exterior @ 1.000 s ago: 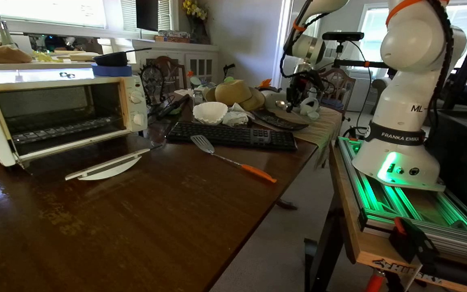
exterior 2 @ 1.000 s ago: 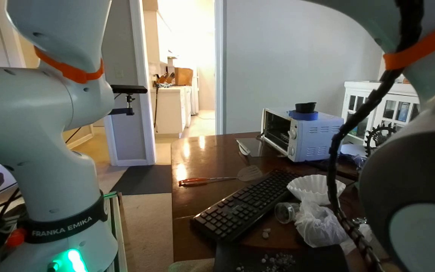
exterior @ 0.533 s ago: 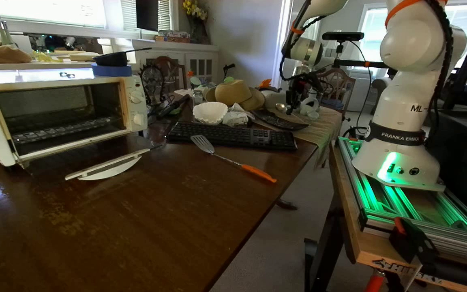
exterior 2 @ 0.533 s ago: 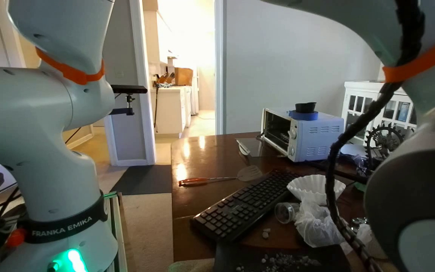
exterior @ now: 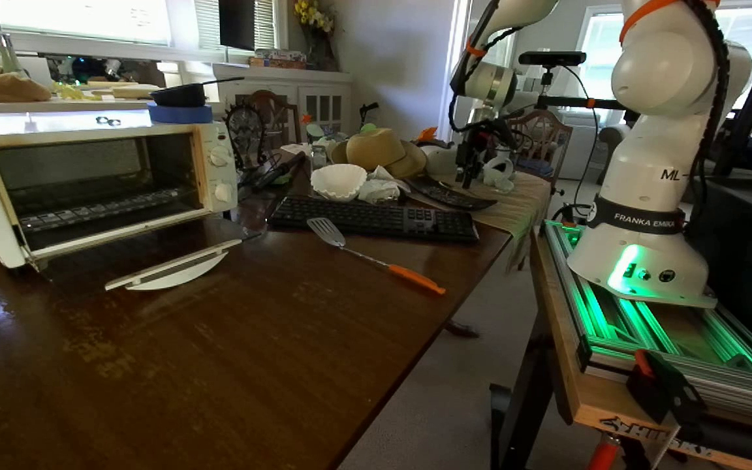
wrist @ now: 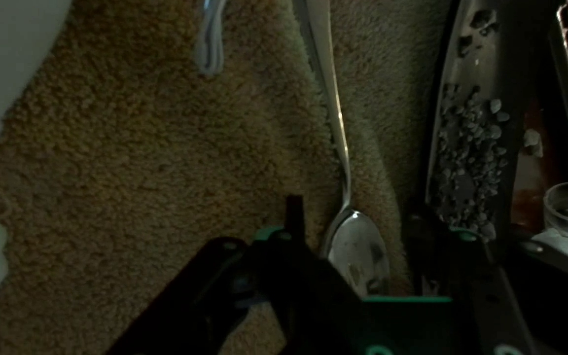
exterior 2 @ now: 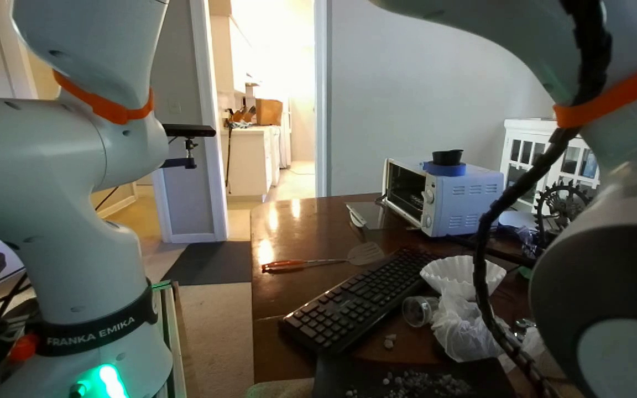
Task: Transfer a spoonful of contents from the black plate to the table
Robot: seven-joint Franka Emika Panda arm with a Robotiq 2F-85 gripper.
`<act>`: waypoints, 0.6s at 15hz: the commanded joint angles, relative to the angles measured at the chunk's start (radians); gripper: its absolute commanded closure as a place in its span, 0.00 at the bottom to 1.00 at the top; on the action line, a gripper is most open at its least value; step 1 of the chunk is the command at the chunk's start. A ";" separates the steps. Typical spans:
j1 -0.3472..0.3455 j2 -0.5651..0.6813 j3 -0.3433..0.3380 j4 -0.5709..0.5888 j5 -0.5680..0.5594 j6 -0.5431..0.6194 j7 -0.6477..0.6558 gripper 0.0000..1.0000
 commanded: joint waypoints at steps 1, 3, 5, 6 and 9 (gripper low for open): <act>-0.006 -0.064 0.015 -0.033 -0.055 0.016 -0.002 0.14; 0.017 -0.117 0.020 -0.069 -0.078 0.025 0.010 0.00; 0.047 -0.168 0.027 -0.108 -0.102 0.040 0.025 0.00; 0.064 -0.196 0.031 -0.129 -0.101 0.046 0.038 0.00; 0.131 -0.276 0.023 -0.188 -0.122 0.061 0.133 0.00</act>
